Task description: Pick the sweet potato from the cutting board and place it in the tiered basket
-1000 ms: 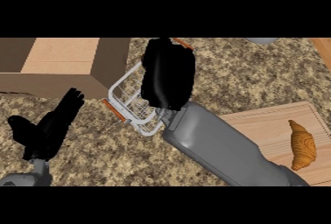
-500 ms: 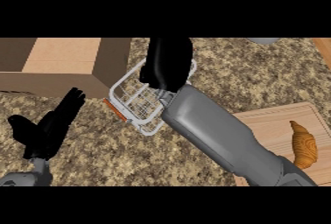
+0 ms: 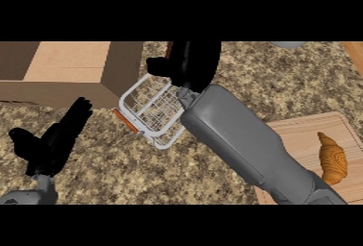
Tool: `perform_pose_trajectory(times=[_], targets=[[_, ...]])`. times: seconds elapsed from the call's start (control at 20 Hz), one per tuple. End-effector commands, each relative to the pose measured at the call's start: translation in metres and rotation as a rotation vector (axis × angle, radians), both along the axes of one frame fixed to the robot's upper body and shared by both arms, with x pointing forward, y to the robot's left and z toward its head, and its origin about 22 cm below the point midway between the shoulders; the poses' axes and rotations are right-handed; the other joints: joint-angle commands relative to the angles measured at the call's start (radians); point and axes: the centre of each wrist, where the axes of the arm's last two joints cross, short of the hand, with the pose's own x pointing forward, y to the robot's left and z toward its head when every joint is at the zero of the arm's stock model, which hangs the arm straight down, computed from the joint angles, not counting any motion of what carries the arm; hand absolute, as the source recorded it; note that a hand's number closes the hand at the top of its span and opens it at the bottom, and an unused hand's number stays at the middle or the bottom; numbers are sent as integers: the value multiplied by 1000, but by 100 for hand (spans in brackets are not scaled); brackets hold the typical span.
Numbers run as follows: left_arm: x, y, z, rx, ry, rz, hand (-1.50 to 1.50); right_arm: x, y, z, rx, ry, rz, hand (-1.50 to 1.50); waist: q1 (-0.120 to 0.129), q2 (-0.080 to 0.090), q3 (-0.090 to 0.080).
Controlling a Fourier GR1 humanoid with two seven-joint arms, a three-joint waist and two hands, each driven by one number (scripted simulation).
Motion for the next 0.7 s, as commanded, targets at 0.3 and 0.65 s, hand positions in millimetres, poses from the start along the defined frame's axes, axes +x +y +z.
perform_pose_trajectory(times=[0.3, 0.65], targets=[[-2, 10, 7, -4, 13, 50, 0, -5, -34, 36, 518, -169, -85, -150, -37, -9, 0], [-17, 19, 1, -6, 30, 89, 0, -43, -103, 41, 531, -277, -229, -150, -77, -21, 0]])
